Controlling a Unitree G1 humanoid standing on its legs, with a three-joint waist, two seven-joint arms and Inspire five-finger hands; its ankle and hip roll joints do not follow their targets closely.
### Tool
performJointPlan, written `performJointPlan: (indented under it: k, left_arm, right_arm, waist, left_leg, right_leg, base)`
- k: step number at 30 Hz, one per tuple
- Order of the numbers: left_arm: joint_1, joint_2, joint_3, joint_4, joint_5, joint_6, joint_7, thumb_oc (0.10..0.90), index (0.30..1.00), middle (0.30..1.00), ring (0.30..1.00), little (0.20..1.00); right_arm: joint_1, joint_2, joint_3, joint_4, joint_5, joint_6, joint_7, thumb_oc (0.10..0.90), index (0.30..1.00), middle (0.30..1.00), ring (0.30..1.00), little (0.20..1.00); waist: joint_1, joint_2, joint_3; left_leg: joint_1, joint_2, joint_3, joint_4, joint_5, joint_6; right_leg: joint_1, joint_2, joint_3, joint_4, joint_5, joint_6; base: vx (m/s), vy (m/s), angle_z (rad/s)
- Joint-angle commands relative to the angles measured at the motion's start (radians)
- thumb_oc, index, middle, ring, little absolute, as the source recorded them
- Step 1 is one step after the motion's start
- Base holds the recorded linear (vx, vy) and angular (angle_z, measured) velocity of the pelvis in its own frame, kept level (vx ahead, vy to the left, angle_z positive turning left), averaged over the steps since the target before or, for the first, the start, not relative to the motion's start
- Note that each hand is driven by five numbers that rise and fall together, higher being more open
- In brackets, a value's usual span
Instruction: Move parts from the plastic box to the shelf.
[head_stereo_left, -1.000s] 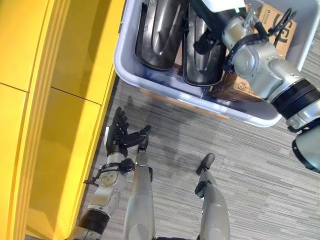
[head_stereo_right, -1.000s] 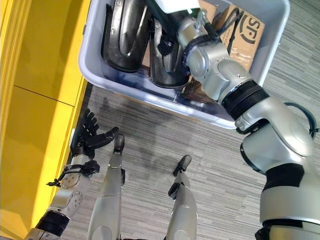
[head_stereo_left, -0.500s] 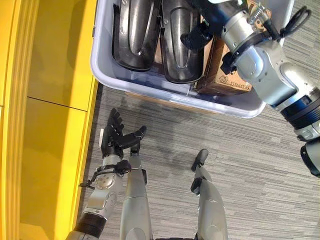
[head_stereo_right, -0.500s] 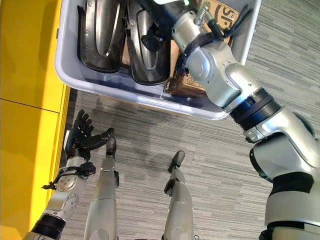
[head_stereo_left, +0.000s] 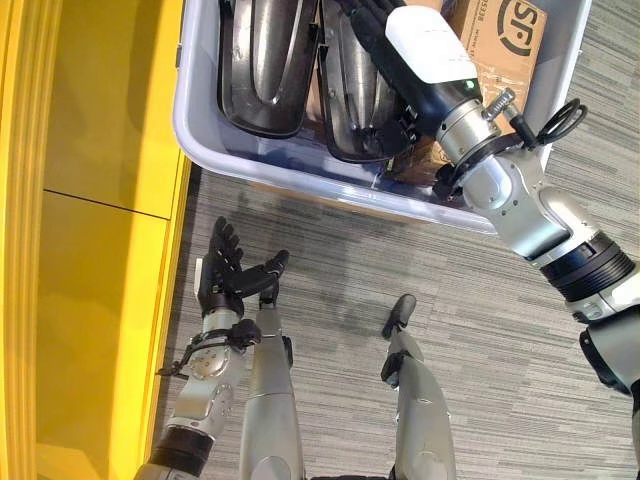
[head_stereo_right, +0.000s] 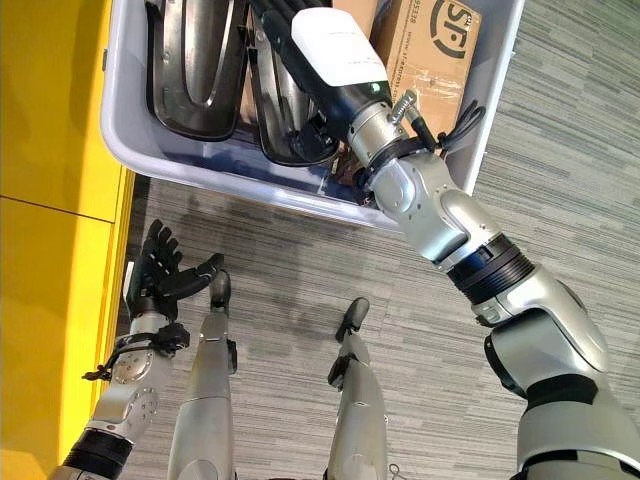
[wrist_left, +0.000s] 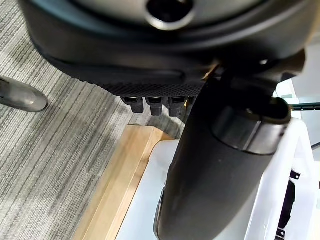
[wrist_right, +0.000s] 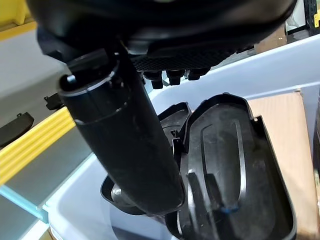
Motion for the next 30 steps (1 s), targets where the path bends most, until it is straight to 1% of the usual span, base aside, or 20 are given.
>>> performJointPlan:
  k: [1, 5, 16, 30]
  left_arm:
    - [0.025, 0.023, 0.022, -0.121, 0.044, -0.055, 0.007, 0.900, 1.000, 1.000, 1.000, 1.000]
    - [0.029, 0.021, 0.019, -0.123, 0.046, -0.061, 0.011, 0.900, 1.000, 1.000, 1.000, 1.000]
    - [0.027, 0.016, 0.010, -0.123, 0.053, -0.064, 0.013, 0.900, 1.000, 1.000, 1.000, 1.000]
    - [0.021, 0.015, 0.009, -0.117, 0.060, -0.064, 0.016, 0.900, 1.000, 1.000, 1.000, 1.000]
  right_arm:
    - [-0.126, -0.002, -0.066, -0.016, -0.042, -0.043, -0.064, 0.900, 1.000, 1.000, 1.000, 1.000]
    - [-0.123, 0.016, -0.058, 0.026, -0.047, -0.038, -0.071, 0.900, 1.000, 1.000, 1.000, 1.000]
    - [-0.127, 0.022, -0.029, 0.112, -0.076, -0.026, -0.068, 0.900, 1.000, 1.000, 1.000, 1.000]
    - [-0.093, -0.011, -0.029, 0.111, -0.082, -0.027, -0.056, 0.900, 1.000, 1.000, 1.000, 1.000]
  waist:
    - [0.025, -0.017, -0.011]
    - [0.027, -0.014, -0.011]
    - [0.031, -0.009, -0.011]
    - [0.024, -0.013, -0.011]
  left_leg:
    - [0.024, 0.016, 0.069, -0.001, -0.046, 0.039]
    - [0.016, 0.015, 0.068, -0.001, -0.046, 0.039]
    - [-0.007, 0.011, 0.064, 0.003, -0.047, 0.042]
    - [-0.011, 0.013, 0.066, -0.002, -0.049, 0.043]
  right_leg:
    - [0.088, -0.017, 0.020, 0.120, -0.109, 0.012]
    - [0.081, -0.017, 0.018, 0.122, -0.109, 0.013]
    - [0.059, -0.017, 0.016, 0.128, -0.110, 0.012]
    - [0.044, -0.015, 0.017, 0.138, -0.110, 0.015]
  base:
    - [0.00, 0.000, 0.00]
    - [0.01, 0.000, 0.04]
    - [0.00, 0.000, 0.00]
    - [0.00, 0.000, 0.00]
